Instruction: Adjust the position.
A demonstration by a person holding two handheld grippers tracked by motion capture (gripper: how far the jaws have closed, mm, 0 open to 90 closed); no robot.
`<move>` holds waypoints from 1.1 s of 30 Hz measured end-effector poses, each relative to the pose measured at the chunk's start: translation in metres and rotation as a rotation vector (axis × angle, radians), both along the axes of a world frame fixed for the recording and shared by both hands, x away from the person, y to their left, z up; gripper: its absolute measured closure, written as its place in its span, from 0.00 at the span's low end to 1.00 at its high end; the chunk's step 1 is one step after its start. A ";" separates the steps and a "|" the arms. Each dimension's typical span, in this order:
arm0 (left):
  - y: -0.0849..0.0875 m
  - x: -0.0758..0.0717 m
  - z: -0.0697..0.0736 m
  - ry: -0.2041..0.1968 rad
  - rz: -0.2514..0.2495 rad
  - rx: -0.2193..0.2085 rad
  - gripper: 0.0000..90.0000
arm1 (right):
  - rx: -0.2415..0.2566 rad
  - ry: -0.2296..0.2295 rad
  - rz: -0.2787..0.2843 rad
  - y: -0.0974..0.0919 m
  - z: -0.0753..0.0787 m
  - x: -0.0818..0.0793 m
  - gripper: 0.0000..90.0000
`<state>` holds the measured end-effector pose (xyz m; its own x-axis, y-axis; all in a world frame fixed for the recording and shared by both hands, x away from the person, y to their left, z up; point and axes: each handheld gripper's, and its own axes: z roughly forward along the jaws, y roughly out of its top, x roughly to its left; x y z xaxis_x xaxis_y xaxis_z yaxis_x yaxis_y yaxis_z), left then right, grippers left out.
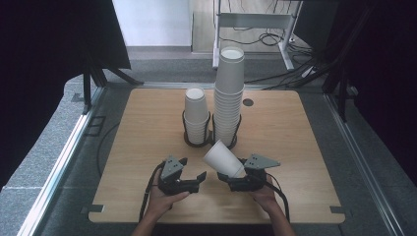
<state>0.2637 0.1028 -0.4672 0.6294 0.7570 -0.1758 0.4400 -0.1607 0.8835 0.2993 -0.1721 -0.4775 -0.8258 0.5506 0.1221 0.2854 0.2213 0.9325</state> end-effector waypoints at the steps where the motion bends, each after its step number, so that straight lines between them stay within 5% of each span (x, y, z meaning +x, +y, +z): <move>1: 0.000 0.000 -0.001 0.004 -0.002 0.003 0.16 | 0.009 -0.002 0.002 0.000 0.000 0.000 0.26; 17: 0.005 0.003 -0.004 0.037 -0.014 -0.051 0.16 | 0.172 -0.039 0.011 -0.008 0.000 -0.004 0.26; 29: 0.007 0.003 -0.003 0.051 -0.028 -0.105 0.17 | 0.186 -0.052 0.013 -0.007 -0.001 -0.006 0.26; 33: 0.008 0.003 0.000 0.061 -0.047 -0.169 0.16 | 0.186 -0.058 0.015 -0.004 -0.002 -0.007 0.26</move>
